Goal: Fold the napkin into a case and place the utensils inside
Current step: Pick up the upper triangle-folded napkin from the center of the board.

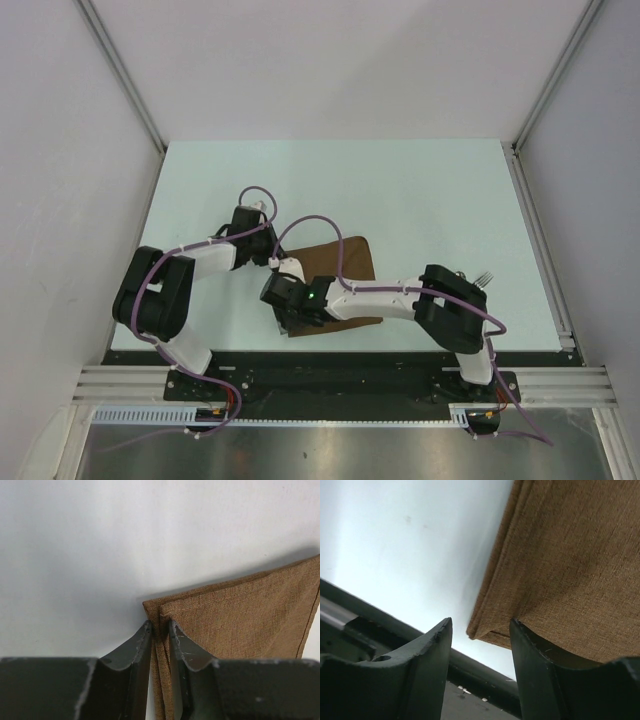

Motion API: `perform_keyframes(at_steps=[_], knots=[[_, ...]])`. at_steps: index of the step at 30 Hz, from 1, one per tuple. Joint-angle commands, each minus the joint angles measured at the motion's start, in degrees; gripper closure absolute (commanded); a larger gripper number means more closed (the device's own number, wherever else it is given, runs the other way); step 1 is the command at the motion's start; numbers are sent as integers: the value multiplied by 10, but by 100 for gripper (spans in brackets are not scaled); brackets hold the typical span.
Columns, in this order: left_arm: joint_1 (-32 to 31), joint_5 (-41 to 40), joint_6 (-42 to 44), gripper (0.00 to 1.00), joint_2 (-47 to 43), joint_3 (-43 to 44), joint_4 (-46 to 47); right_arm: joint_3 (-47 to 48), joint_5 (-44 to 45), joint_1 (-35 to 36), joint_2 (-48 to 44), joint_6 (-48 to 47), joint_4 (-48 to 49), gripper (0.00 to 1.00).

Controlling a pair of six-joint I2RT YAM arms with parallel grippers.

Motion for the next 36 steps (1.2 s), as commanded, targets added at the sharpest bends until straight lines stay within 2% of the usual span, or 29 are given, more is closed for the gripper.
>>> perform_keyframes(at_steps=[1,5,15,30,31,32,36], knots=[[-5,-3,1,75,4,-13,11,40,53,7,20,17,-40,48],[-5,-1,-4,75,4,-17,27,55,56,13,42,13,-44,52],[-5,0,-7,74,0,-22,33,133,129,43,74,-9,-128,51],[-5,1,-12,72,-8,-21,32,140,107,46,141,-13,-134,53],[-5,0,-13,71,-9,-21,32,147,105,46,147,-14,-138,56],[-4,0,-13,71,-9,-21,31,151,105,46,154,-11,-149,65],[-3,-3,-14,67,-17,-24,30,137,106,46,147,1,-156,76]])
